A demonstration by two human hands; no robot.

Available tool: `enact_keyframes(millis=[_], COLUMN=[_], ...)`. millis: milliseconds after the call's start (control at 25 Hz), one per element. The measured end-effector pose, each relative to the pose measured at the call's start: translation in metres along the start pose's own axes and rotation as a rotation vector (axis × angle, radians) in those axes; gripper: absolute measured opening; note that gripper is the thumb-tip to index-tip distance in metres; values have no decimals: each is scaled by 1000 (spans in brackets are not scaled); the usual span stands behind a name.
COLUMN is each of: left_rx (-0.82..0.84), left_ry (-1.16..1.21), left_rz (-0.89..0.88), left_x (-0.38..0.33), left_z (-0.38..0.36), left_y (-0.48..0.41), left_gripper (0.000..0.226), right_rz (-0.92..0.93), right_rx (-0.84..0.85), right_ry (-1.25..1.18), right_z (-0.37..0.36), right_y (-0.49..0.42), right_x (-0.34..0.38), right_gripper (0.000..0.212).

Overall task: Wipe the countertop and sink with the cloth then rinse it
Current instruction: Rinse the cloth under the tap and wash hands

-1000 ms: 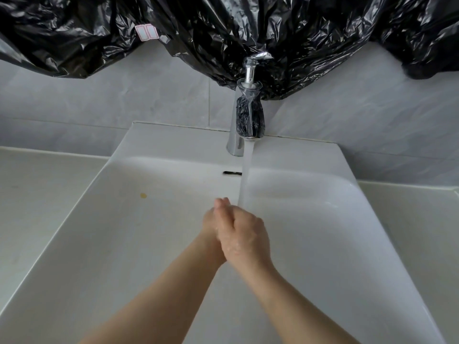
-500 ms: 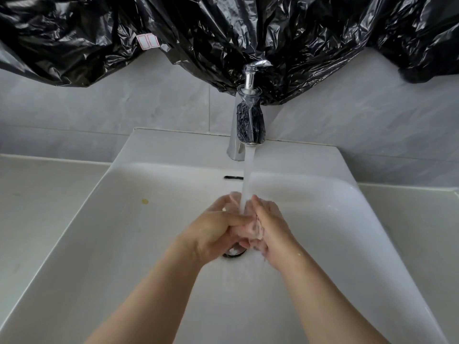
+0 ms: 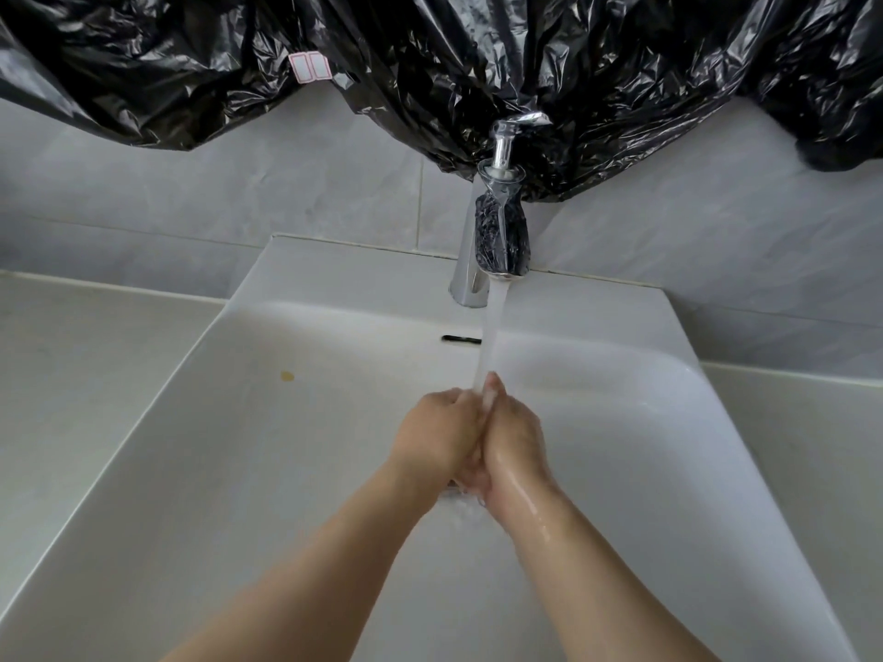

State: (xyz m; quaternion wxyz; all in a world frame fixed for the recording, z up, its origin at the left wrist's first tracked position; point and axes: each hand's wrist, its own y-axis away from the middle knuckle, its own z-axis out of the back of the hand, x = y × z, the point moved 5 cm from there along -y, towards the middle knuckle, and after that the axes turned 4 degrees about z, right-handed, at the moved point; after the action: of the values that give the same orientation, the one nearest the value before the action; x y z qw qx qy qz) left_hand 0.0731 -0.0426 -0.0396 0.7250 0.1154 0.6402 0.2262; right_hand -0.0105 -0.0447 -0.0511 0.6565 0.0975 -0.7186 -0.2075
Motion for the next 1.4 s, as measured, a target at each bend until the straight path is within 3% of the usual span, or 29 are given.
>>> enact_keyframes(millis=[120,200,280,360,440,520,640,760,840,960,1080,1120,1240,1400], left_rx=[-119,-161,-48,90,170,135,215,316,197,-213,-716,-810,-630,-505], left_ry=[-385,-411,-116,169,259,284,326,684,775,426,-427,-695,-1323,-1420], left_rz=[-117,-127,4,59,17,2,85,273,277,22,-324,-384,-259,-146], left_x=[1,4,15,20,15,9,7,11,14,10,6,8,31,40], left_z=[19,26,23,17,11,7,0,0,12,54,108,121,142,136], left_y=[-5,-9,-11,-17,-12,-4,4,6,-2,-19,-24,-25,-34,-17], left_gripper=[38,22,33,52,43,22,30,36,33,20,28,26,49,49], right_rz=[-150,-115,-87,-6,128,274,462,393,347,405,411,414,424,385], right_rx=[67,115,196,228,172,40,13,196,269,230,241,238,242,260], right_ry=[-12,15,-51,-69,24,176,458,438,266,291,442,455,492,539], right_z=[2,-3,-13,-14,-8,1,3,-6,-12,-11,-13,-13,-17,-10], right_y=[5,6,9,8,6,7,15,22,27,26,25,24,21,16], right_x=[-6,-4,-4,0,8,17,25,21,20,18,10,7,0,-8], right_gripper=[43,27,18,28,34,19,19,30,19,14,22,23,26,25])
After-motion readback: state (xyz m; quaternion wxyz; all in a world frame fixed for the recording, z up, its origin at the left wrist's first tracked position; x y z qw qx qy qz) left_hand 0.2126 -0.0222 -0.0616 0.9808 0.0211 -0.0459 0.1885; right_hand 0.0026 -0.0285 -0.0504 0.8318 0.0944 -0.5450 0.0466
